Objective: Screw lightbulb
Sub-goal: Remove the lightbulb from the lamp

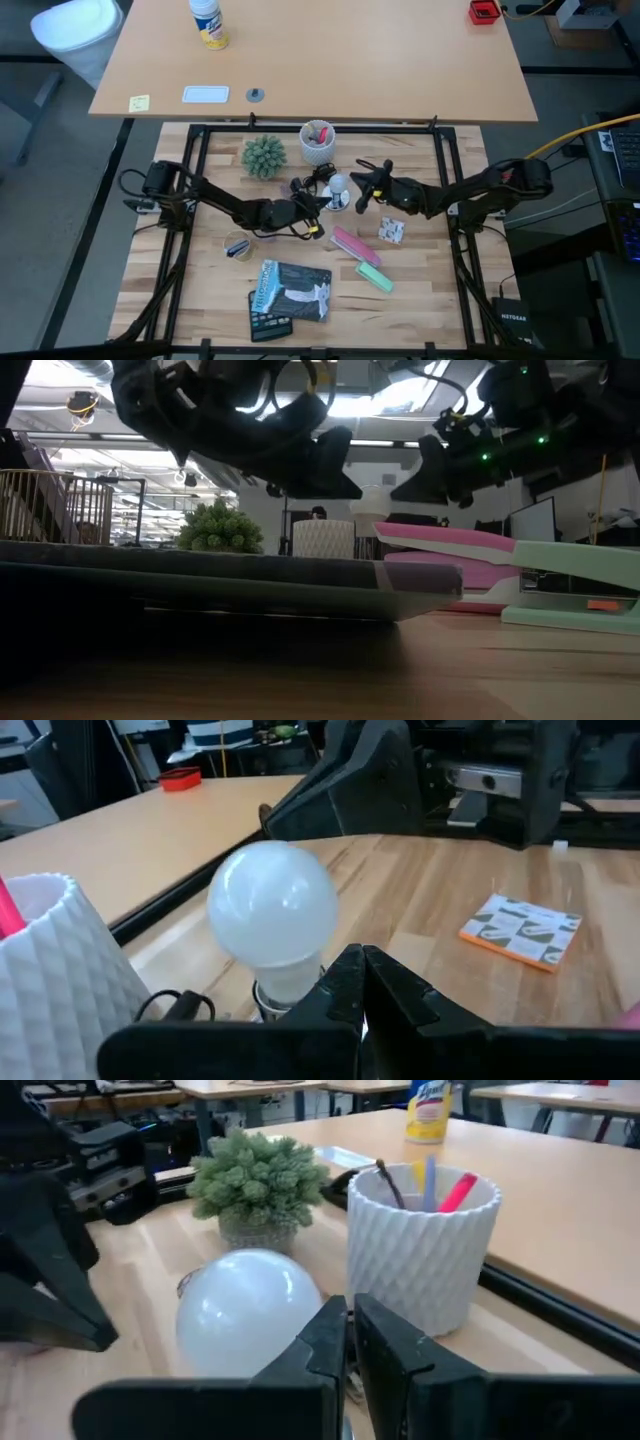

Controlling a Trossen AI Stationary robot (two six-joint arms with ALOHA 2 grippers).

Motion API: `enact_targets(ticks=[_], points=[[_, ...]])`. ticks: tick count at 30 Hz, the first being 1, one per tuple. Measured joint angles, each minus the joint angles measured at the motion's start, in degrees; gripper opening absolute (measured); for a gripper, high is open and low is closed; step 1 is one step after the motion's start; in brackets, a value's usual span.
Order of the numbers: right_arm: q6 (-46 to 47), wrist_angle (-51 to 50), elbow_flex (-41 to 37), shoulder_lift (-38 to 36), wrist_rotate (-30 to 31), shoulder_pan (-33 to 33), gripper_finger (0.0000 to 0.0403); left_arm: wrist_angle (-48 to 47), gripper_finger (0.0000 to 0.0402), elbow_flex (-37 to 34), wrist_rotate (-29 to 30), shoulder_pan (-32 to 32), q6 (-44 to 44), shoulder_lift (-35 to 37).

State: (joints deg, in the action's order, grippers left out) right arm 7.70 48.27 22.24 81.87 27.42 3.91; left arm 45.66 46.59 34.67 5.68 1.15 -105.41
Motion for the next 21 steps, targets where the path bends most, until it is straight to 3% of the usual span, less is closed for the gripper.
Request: enact_targets(ticks=[14, 21], points=[[5.62, 0.05, -0.02, 1.61, -6.70, -0.14, 0.0028, 1.55, 0.0000, 0.00, 0.37, -5.37, 0.13, -0.87], [5.79, -0.19, -0.02, 1.70, -9.71, -3.75, 0.0028, 1.34, 0.0000, -0.02, 0.85, -7.02, 0.30, -0.89]])
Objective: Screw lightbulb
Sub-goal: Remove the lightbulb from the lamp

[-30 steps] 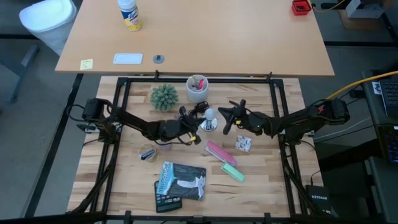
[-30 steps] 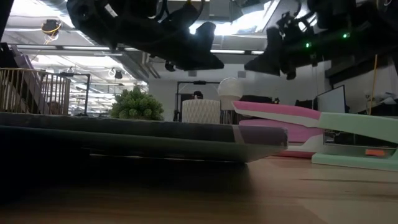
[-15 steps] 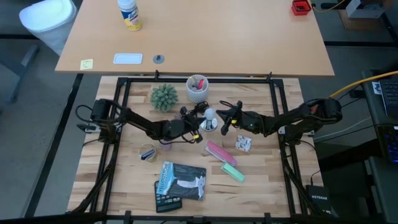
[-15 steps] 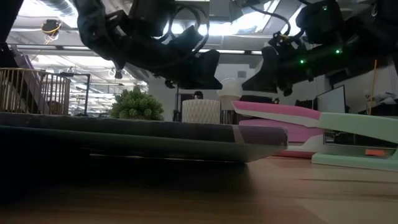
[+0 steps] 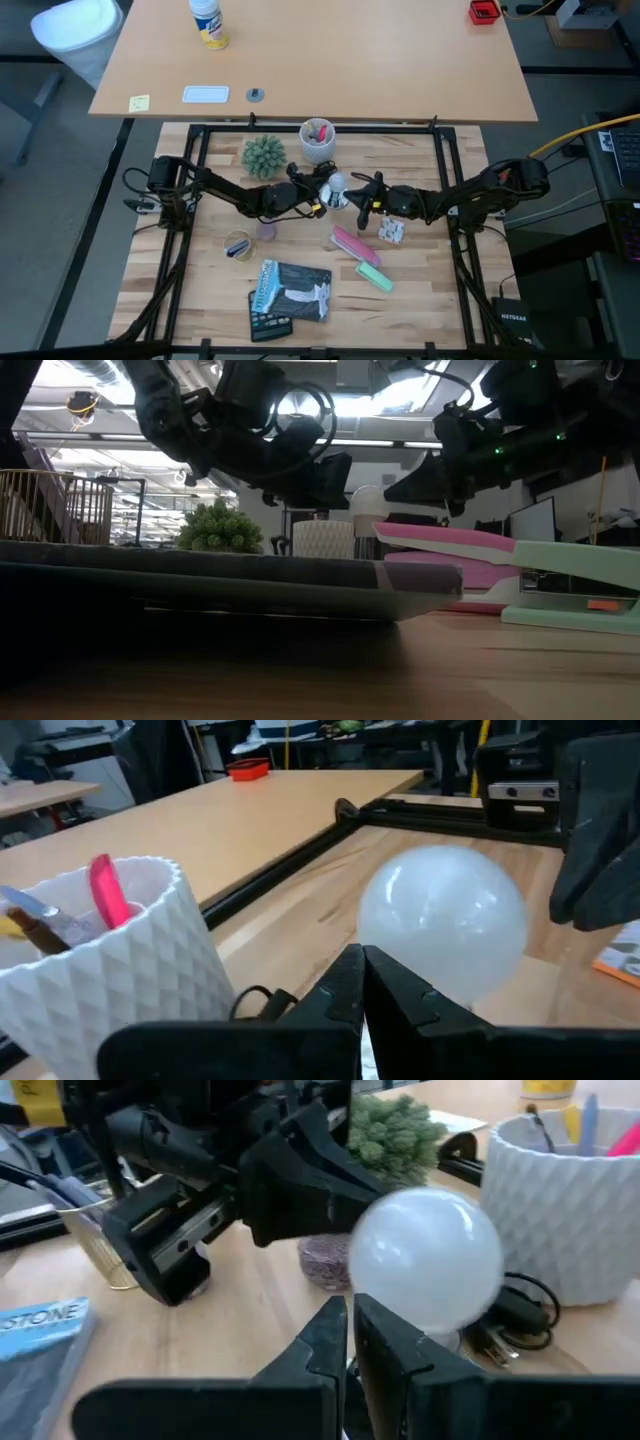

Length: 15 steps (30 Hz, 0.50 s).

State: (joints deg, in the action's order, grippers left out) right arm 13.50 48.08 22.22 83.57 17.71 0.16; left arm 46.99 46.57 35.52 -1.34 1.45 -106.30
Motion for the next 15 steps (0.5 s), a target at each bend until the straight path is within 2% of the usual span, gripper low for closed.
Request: enact_targets(ticks=[8, 15], points=[[-0.48, 3.73, 0.02, 0.00, 1.17, -1.85, 0.0028, 0.80, 0.0000, 0.00, 0.11, -1.25, -0.63, 0.02], [-5.20, 6.34, 0.02, -2.40, 6.63, -1.68, 0.0028, 4.80, 0.0000, 0.02, 0.27, 1.47, -6.67, 3.38]])
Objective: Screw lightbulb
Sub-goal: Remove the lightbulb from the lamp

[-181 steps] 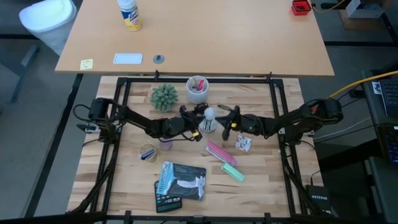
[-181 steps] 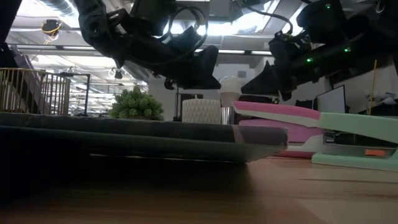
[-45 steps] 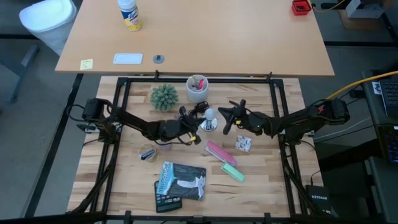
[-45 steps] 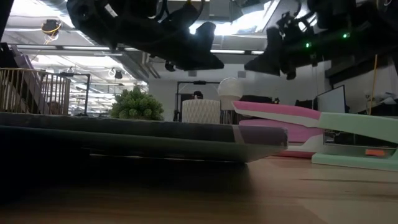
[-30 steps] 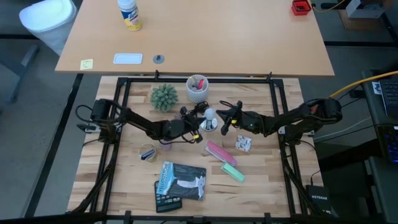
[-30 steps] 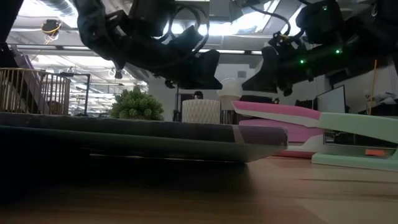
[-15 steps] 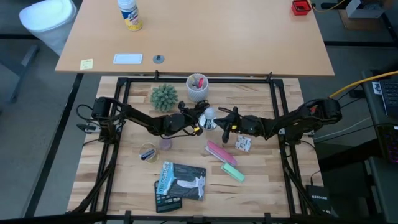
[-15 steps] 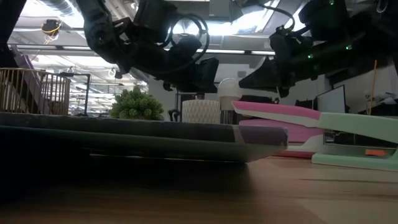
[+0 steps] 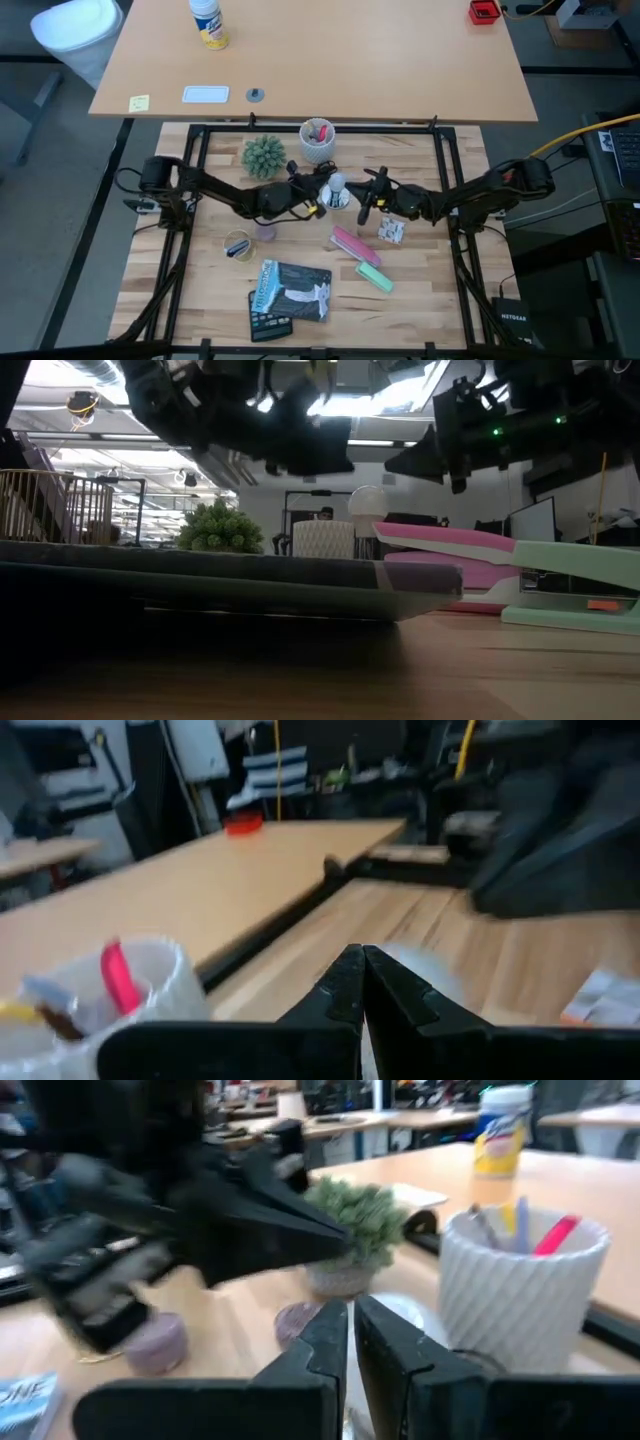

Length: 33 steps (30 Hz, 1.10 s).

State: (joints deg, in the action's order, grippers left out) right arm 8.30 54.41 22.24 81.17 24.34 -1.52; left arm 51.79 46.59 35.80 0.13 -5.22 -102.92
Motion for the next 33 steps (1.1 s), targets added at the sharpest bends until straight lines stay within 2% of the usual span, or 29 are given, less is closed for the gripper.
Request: enact_targets(ticks=[7, 14, 25, 33], points=[[-3.49, -0.65, 0.00, -1.09, 7.15, 0.16, 0.0028, 0.54, 0.0000, 0.00, -1.02, 4.76, -2.17, 1.47], [0.01, -7.51, 0.00, -1.05, 6.57, 3.25, 0.0028, -6.88, 0.0000, 0.00, -1.69, 5.70, 2.86, 0.25], [0.43, -8.06, 0.00, -0.15, 4.10, 3.43, 0.0028, -6.19, 0.0000, 0.00, -1.67, 2.02, 4.90, -1.13], [0.58, -7.81, 1.73, 4.42, 1.83, 3.43, 0.0028, -6.63, 0.0000, 0.00, -1.46, 1.06, 4.84, -1.17]])
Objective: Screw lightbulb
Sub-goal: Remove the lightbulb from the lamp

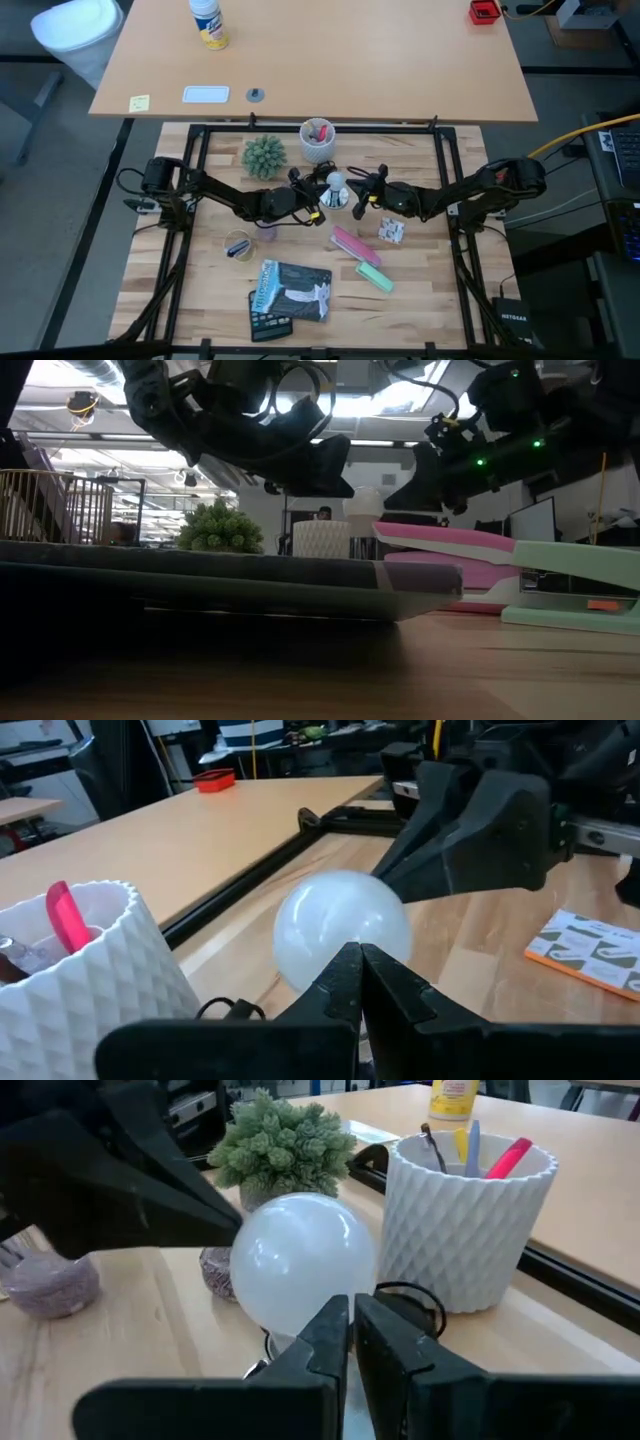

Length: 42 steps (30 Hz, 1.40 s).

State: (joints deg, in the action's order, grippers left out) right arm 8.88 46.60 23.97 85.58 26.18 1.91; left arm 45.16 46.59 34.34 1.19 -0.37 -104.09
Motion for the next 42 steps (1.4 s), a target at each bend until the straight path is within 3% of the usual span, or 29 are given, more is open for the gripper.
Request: enact_targets(ticks=[13, 22, 29, 42], points=[[1.37, 0.15, 2.01, 1.44, -6.00, -1.95, 0.0028, -2.01, 0.0000, -0.04, 0.45, -2.56, -0.12, -0.13], [0.98, 0.43, 2.05, 1.44, -4.35, -4.75, 0.0028, -2.95, 0.0000, -0.04, 0.80, -3.59, 0.08, -0.04], [-1.88, 0.48, 2.05, 1.39, 1.14, -7.37, 0.0028, -3.14, 0.0000, -0.04, 0.86, -4.35, 0.14, -0.04], [0.11, 0.46, 2.05, 0.94, 1.73, -8.79, 0.0028, -1.85, 0.0000, -0.04, 1.10, -5.89, -1.34, 0.11]])
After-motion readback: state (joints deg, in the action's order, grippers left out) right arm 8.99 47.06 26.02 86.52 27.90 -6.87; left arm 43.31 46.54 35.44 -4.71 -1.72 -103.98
